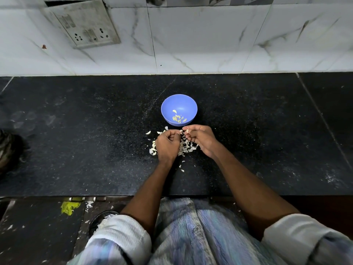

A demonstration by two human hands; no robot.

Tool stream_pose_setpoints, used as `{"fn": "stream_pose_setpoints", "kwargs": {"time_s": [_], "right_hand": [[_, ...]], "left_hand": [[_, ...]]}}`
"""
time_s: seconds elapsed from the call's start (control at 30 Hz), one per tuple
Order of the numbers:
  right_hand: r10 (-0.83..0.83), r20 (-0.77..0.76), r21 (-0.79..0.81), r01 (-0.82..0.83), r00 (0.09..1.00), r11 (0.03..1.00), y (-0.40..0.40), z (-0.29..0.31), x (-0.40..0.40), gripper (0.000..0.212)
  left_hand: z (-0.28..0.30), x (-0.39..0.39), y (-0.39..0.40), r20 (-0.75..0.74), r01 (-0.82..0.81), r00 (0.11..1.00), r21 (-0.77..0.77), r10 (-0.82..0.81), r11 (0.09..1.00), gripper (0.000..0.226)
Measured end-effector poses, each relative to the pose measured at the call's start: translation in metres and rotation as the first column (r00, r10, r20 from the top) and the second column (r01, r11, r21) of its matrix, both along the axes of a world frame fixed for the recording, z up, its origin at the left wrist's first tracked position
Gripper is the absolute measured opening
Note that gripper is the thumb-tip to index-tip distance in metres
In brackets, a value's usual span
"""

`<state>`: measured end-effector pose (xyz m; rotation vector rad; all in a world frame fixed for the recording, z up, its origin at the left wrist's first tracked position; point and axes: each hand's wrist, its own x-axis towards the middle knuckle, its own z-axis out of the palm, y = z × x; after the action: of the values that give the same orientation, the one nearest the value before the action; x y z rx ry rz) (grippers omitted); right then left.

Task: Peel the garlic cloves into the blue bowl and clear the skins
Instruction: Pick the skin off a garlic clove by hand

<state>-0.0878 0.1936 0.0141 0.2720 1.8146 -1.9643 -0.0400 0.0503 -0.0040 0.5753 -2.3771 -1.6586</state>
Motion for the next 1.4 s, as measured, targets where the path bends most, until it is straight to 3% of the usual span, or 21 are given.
{"fn": "stream_pose_setpoints", "kwargs": {"time_s": [0.17, 0.33, 0.43, 0.53, 0.63, 0.8, 0.93, 1.1, 1.2, 1.27, 1.33, 1.4], "right_hand": [[-0.080, -0.016, 0.073, 0.081, 0.997, 0.994, -0.001, 0.000, -0.001, 0.019], [0.005, -0.228, 0.266, 0.057, 0.974, 0.962, -0.002, 0.002, 0.001, 0.008], [0.043, -0.371, 0.406, 0.120, 0.928, 0.906, -0.006, 0.004, -0.003, 0.013], [0.102, -0.446, 0.510, 0.159, 0.889, 0.845, -0.010, 0.010, -0.008, 0.028], [0.146, -0.487, 0.547, 0.170, 0.861, 0.820, -0.015, 0.013, -0.010, 0.028], [0.082, -0.548, 0.529, 0.269, 0.833, 0.805, -0.026, 0.022, -0.015, 0.004], [0.059, -0.564, 0.528, 0.305, 0.823, 0.792, -0.036, 0.031, -0.025, 0.007], [0.082, -0.554, 0.589, 0.320, 0.829, 0.742, -0.045, 0.031, -0.027, 0.018], [0.062, -0.600, 0.592, 0.391, 0.798, 0.705, -0.051, 0.031, -0.022, 0.011], [0.079, -0.638, 0.564, 0.395, 0.766, 0.725, -0.059, 0.030, -0.019, 0.004], [0.172, -0.617, 0.563, 0.278, 0.768, 0.778, -0.067, 0.028, -0.015, 0.010], [0.361, -0.521, 0.604, 0.036, 0.774, 0.796, -0.075, 0.025, -0.011, 0.016]], "left_hand": [[0.004, 0.003, 0.001, 0.032, 0.004, 0.999, -0.150, 0.001, 0.989, 0.014], [0.010, 0.004, 0.006, 0.145, 0.092, 0.988, -0.248, -0.057, 0.964, 0.019], [0.007, 0.003, 0.006, 0.183, 0.170, 0.976, -0.304, -0.118, 0.937, 0.009], [0.003, 0.003, 0.005, 0.175, 0.245, 0.964, -0.313, -0.198, 0.917, 0.016], [0.003, 0.003, 0.002, 0.139, 0.235, 0.970, -0.325, -0.200, 0.916, 0.013], [-0.002, 0.001, -0.003, 0.112, 0.231, 0.973, -0.370, -0.204, 0.900, 0.010], [-0.001, 0.000, -0.004, 0.059, 0.300, 0.952, -0.397, -0.302, 0.868, 0.032], [-0.005, 0.000, -0.017, 0.086, 0.225, 0.974, -0.331, -0.208, 0.917, 0.007], [-0.008, 0.002, -0.033, -0.031, 0.153, 0.985, -0.271, -0.167, 0.951, 0.032], [-0.011, 0.002, -0.046, -0.087, 0.095, 0.990, -0.199, -0.114, 0.975, 0.034], [-0.013, 0.002, -0.059, -0.115, -0.006, 0.993, -0.047, 0.001, 0.999, 0.031], [-0.014, 0.004, -0.072, -0.098, -0.153, 0.980, 0.165, 0.171, 0.974, 0.034]]}}
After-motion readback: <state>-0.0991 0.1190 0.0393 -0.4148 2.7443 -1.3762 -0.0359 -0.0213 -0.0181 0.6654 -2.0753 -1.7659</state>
